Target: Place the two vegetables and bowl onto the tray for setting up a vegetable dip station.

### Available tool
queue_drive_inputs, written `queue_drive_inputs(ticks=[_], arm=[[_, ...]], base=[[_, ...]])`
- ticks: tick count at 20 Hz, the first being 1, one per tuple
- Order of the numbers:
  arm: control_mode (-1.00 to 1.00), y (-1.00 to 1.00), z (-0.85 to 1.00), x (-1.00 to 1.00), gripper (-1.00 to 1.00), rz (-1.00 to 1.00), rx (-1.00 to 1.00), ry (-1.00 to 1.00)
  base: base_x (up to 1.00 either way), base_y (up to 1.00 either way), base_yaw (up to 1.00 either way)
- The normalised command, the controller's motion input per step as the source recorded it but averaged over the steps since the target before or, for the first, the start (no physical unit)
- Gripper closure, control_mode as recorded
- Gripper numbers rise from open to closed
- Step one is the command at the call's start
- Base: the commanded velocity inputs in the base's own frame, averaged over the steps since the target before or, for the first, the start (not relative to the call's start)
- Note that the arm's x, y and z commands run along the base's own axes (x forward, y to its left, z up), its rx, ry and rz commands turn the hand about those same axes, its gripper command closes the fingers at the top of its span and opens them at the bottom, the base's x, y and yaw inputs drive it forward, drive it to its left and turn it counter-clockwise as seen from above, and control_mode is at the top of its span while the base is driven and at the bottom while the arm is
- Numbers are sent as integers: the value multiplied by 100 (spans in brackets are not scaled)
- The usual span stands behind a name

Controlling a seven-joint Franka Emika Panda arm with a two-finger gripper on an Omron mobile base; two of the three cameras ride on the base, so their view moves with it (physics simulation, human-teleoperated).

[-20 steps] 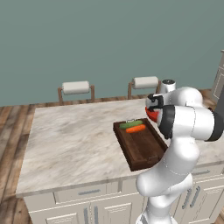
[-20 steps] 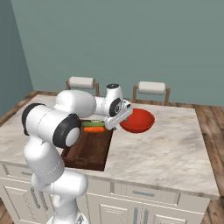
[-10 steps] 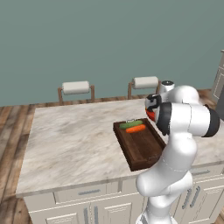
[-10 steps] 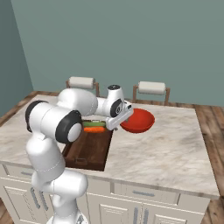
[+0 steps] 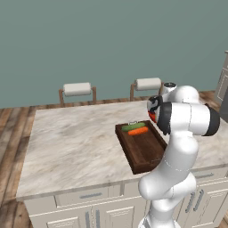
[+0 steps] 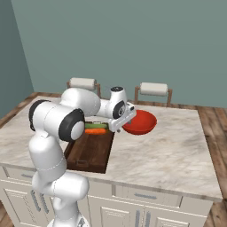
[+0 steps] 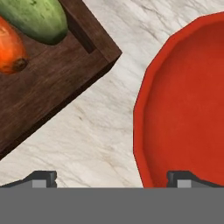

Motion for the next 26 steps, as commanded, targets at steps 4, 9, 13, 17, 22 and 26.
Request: queue_drive_inputs(ticks=[4, 9, 13, 17, 22, 26], arm=[[-100, -2, -18, 6, -100, 0, 0, 0], [-100, -1, -21, 10, -100, 0, 0, 0], [-100, -2, -12, 10, -100, 0, 0, 0], [-100, -2, -6, 13, -100, 0, 0, 0], [-100, -3, -1, 17, -100, 0, 0, 0], [-100, -2, 0, 20, -100, 0, 0, 0]], base=[[0, 0, 0], [0, 0, 0], [0, 0, 0], [0, 0, 0], [0, 0, 0], [0, 0, 0]])
